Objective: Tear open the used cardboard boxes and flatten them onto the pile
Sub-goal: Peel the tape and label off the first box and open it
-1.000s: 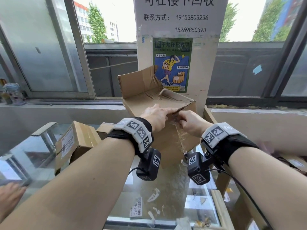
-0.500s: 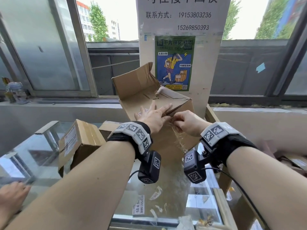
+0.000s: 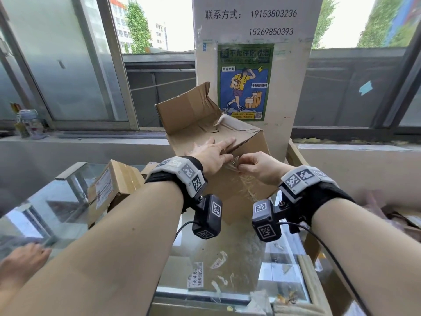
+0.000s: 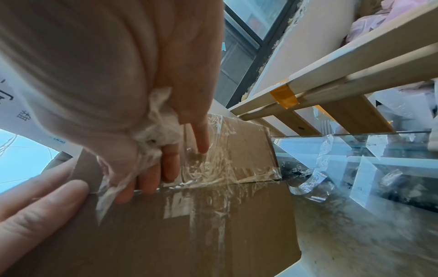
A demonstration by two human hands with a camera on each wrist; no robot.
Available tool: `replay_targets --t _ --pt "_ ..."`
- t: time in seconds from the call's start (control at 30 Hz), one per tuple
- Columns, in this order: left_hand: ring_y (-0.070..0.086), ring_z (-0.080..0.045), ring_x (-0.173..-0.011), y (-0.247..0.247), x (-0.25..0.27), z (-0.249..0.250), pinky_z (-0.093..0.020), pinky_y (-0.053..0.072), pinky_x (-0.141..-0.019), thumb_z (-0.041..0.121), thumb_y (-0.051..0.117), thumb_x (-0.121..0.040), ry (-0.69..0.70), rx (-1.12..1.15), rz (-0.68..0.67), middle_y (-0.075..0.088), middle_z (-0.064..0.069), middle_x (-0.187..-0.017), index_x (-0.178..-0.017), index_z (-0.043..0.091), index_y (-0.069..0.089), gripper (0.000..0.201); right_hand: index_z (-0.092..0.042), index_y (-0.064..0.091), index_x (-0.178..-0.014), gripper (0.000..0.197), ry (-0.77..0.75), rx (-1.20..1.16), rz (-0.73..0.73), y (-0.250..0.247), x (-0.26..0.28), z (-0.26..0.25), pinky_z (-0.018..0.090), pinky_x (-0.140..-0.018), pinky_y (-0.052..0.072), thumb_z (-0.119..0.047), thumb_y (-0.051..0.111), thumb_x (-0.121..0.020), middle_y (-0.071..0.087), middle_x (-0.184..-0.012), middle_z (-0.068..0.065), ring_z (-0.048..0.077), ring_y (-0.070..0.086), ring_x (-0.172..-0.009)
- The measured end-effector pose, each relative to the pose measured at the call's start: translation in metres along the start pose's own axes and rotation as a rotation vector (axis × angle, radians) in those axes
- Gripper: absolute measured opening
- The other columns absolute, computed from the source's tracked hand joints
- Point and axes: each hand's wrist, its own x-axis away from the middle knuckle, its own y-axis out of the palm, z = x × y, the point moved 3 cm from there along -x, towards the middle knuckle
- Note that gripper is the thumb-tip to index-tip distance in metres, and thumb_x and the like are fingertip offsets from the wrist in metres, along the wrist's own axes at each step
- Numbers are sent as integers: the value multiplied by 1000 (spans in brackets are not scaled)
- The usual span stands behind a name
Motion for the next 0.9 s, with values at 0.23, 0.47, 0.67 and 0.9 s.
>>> replay_targets --t 0.23,0.47,0.67,0.9 --pt "19 -42 -140 -3 2 1 -54 20 -113 52 39 -97 3 3 -9 17 -6 -158 -142 59 16 51 -3 65 -105 18 27 45 -56 -3 2 4 24 -80 39 -9 51 -95 61 -93 5 14 50 -84" --pt "34 -40 -130 -2 0 1 -51 29 -109 50 39 -97 16 10 0 35 -7 -142 -142 57 20 49 0 65 -110 22 77 20 -110 -1 4 8 22 -81 40 -9 51 -95 62 -95 5 13 52 -85" --pt "35 -39 -130 -3 -1 3 -50 29 -109 50 38 -98 27 -4 -2 34 -6 -144 -142 56 20 49 -6 65 -110 21 120 33 -163 -7 8 8 17 -71 41 -13 51 -97 61 -90 -3 8 53 -79" --pt "31 -40 -133 -4 -1 8 -51 27 -110 50 38 -98 12 -18 -2 29 -6 -150 -142 56 19 49 -13 65 -103 16 195 59 -218 -8 14 9 12 -56 40 -16 51 -97 59 -77 -8 3 49 -63"
